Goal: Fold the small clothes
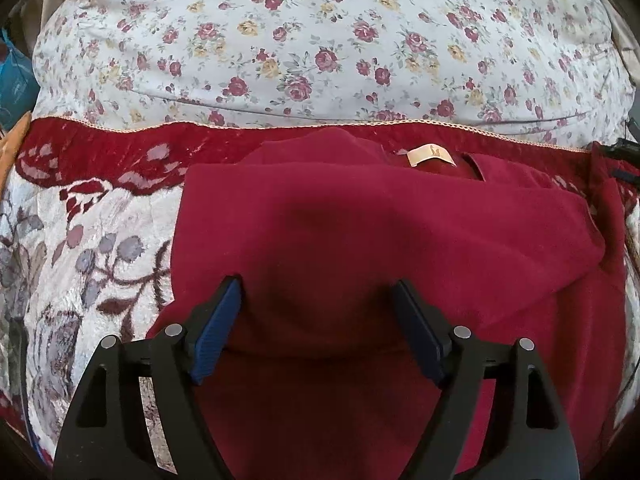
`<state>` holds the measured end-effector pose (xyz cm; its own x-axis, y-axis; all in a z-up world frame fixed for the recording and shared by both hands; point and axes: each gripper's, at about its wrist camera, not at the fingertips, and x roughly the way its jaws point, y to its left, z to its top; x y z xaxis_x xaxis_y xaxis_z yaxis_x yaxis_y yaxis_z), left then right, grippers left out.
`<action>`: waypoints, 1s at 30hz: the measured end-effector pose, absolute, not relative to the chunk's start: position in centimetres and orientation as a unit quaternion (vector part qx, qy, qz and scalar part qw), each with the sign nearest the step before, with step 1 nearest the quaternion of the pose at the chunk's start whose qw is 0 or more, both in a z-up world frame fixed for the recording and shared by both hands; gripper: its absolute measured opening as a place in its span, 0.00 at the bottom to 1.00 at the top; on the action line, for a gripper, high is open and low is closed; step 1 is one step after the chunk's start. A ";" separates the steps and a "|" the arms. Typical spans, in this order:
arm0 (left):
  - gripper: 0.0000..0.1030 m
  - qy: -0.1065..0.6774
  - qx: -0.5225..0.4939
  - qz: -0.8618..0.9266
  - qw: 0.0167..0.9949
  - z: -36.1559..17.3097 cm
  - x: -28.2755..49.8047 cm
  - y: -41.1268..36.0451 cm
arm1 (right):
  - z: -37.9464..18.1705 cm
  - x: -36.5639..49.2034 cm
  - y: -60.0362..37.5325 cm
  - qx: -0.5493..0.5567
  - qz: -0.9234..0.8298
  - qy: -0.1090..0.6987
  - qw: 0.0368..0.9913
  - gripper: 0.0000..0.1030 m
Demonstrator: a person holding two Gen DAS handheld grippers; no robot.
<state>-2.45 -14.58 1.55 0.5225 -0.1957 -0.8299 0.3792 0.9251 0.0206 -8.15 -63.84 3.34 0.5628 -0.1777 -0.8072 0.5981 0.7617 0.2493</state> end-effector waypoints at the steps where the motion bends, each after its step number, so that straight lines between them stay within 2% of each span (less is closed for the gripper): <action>1: 0.77 0.459 0.100 -0.166 0.867 1.5 -2.4 -14.6 | 2.9 -7.8 -64.1 0.260 -0.226 0.410 0.844 0.62; 3: 0.79 0.457 0.103 -0.168 0.867 1.4 -2.5 -14.7 | 1.7 -6.5 -64.7 0.258 -0.225 0.427 0.837 0.48; 4: 0.79 0.457 0.105 -0.169 0.867 1.4 -2.5 -14.7 | 0.9 -6.0 -65.0 0.260 -0.222 0.437 0.832 0.45; 6: 0.79 0.456 0.107 -0.169 0.868 1.4 -2.5 -14.8 | 0.0 -5.6 -65.5 0.269 -0.226 0.448 0.822 0.23; 9: 0.79 0.457 0.104 -0.172 0.867 1.4 -2.5 -14.7 | 0.3 -6.4 -65.6 0.286 -0.214 0.433 0.828 0.13; 11: 0.79 0.458 0.101 -0.175 0.866 1.6 -2.5 -14.6 | 1.3 -7.5 -65.4 0.289 -0.196 0.417 0.839 0.13; 14: 0.79 0.459 0.083 -0.178 0.867 2.3 -2.9 -14.0 | 3.9 -9.3 -64.4 0.308 -0.149 0.383 0.858 0.06; 20: 0.79 0.457 0.050 -0.168 0.872 4.1 -3.5 -12.2 | 10.4 -12.8 -60.2 0.286 -0.075 0.334 0.895 0.06; 24: 0.79 0.447 0.036 -0.164 0.879 5.5 -4.0 -11.0 | 12.8 -13.2 -57.2 0.293 -0.025 0.324 0.899 0.06; 30: 0.79 0.431 0.016 -0.154 0.889 7.3 -4.3 -9.1 | 16.8 -12.9 -48.0 0.222 0.074 0.333 0.914 0.06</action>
